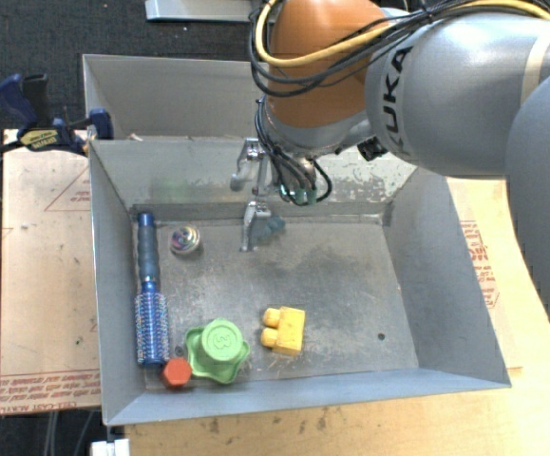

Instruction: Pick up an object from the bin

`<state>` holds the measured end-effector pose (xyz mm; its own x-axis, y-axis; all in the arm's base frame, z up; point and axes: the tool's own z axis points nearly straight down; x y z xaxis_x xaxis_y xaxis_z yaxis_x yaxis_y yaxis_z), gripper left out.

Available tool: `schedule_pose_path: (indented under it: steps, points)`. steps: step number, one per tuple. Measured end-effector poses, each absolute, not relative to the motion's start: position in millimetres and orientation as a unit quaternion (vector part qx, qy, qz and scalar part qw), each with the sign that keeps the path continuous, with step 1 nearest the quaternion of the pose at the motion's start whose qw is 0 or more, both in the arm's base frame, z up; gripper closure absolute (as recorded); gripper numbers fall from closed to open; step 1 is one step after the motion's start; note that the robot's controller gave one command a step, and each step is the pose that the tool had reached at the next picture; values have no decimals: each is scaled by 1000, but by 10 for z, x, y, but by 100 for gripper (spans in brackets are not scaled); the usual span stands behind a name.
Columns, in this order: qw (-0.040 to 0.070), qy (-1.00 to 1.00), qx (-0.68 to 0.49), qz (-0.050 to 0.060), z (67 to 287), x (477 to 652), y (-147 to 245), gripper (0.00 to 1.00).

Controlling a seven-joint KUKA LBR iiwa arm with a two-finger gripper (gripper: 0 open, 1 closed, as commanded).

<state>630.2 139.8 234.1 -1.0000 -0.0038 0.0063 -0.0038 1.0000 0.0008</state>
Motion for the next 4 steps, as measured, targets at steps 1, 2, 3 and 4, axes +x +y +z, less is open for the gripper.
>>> schedule_pose_path:
  steps: [1, 2, 3, 4]
  points:
    - [-5, -994, 109, -2, 757, 5868, 1423, 0]
    - [-13, -996, 87, -3, 777, 5318, 548, 0]
    - [-8, -996, 90, -2, 778, 5313, 561, 100]
    - [-4, -995, 104, 1, 2023, 5140, 122, 100]
